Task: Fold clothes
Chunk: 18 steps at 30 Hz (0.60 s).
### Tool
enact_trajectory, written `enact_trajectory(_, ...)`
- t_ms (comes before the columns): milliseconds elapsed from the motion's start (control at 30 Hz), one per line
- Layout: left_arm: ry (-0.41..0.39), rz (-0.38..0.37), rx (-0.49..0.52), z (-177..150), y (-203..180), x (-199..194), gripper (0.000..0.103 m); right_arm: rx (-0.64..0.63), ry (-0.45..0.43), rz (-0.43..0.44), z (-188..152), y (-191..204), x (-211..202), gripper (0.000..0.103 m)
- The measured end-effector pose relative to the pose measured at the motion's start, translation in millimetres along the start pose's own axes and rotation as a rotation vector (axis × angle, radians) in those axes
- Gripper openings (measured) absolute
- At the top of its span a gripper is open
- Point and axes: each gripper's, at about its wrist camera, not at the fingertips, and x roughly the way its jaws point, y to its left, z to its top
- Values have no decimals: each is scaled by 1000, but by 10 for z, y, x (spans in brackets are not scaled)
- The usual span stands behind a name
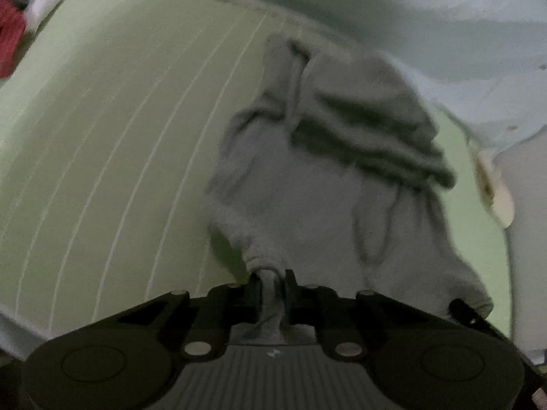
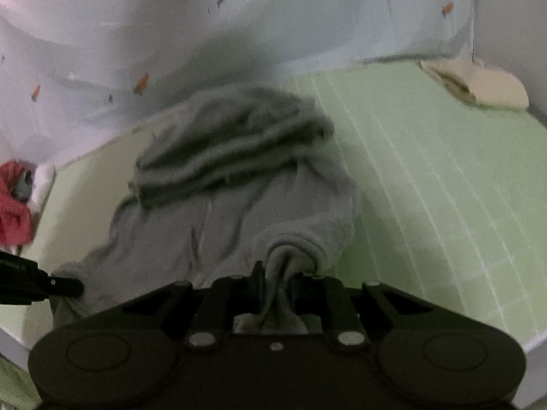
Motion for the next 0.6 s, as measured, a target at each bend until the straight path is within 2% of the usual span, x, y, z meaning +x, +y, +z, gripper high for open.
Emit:
enact_trajectory(233,-120,-49,29,477,-286,-132,12,-19,-114,21,452,6,-15,14)
enact_trajectory(600,-254,-82,-35,1116,-424,-108,12,-11,-198,78,1178,-105,322,14)
